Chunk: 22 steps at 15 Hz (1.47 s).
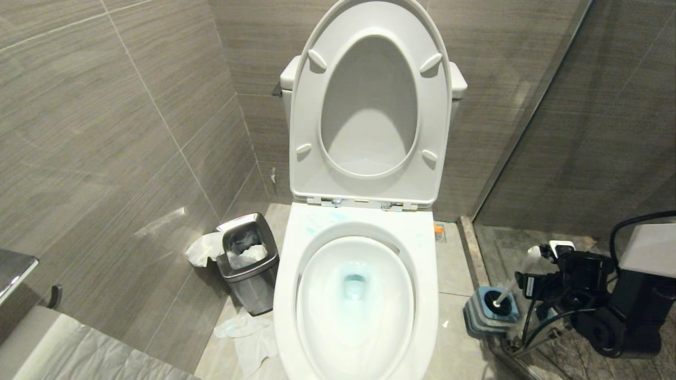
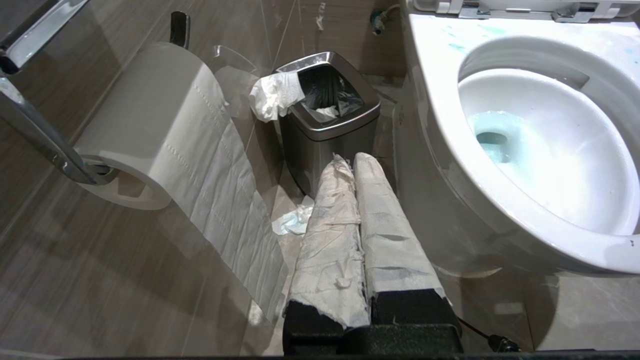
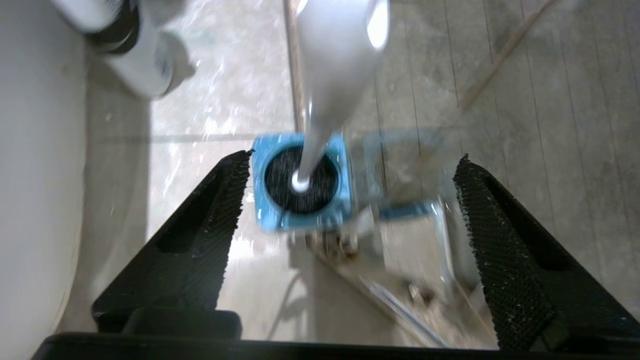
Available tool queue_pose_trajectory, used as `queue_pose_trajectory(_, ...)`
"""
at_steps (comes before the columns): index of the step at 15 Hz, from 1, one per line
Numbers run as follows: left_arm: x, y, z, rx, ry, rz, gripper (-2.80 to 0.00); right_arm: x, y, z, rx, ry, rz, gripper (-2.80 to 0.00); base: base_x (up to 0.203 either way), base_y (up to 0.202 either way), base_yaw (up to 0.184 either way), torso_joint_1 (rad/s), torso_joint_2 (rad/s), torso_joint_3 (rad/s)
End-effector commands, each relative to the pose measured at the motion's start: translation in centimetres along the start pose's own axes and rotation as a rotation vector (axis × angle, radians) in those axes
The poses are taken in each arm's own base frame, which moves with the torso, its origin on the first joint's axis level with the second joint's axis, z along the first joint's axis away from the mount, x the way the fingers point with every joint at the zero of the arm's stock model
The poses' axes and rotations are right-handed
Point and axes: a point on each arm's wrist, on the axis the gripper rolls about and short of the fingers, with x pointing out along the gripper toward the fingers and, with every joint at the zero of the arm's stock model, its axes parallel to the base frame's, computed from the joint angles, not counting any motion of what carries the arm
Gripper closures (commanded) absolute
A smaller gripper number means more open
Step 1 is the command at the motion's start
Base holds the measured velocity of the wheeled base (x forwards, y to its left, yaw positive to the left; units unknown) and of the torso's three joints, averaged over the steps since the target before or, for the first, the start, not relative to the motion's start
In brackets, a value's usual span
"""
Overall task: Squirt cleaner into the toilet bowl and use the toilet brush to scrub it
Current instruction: Put the toilet brush back, then flush the toilet
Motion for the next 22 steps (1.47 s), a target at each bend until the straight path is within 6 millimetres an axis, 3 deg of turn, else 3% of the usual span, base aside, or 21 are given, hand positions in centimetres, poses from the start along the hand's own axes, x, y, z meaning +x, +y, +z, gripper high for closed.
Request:
queue_pose_trajectory(1,0.0,0.0,0.0,-0.001,0.003,0.000,0.00,-3.2,-0.6,1.8,0.002,-0.045,0.013,-2.80,0.000,0.000,0.000,0.000,0.00,0.000)
queue_pose_trajectory(4,0.0,0.0,0.0,-0.001,0.003,0.000,0.00,-7.0,-1.4,2.9,0.005,-0.074,0.032,-2.80,0.000,0.000,0.000,0.000,0.00,0.000)
queue_pose_trajectory(11,0.0,0.0,0.0,-0.001,0.003,0.000,0.00,-16.4,-3.3,8.0,-0.029,-0.257,0.075,-2.80,0.000,0.000,0.000,0.000,0.00,0.000)
queue_pose_trajectory(12,0.0,0.0,0.0,-0.001,0.003,0.000,0.00,-17.5,-3.4,8.8,-0.037,-0.257,0.086,0.00,0.000,0.000,0.000,0.000,0.00,0.000)
queue_pose_trajectory(16,0.0,0.0,0.0,-0.001,0.003,0.000,0.00,-21.1,-3.5,12.3,-0.062,-0.237,0.133,0.00,0.000,0.000,0.000,0.000,0.00,0.000)
queue_pose_trajectory(19,0.0,0.0,0.0,-0.001,0.003,0.000,0.00,-23.3,-3.9,13.0,-0.080,-0.248,0.135,0.00,0.000,0.000,0.000,0.000,0.00,0.000)
queue_pose_trajectory(22,0.0,0.0,0.0,-0.001,0.003,0.000,0.00,-24.2,-4.1,13.2,-0.109,-0.265,0.129,0.00,0.000,0.000,0.000,0.000,0.00,0.000)
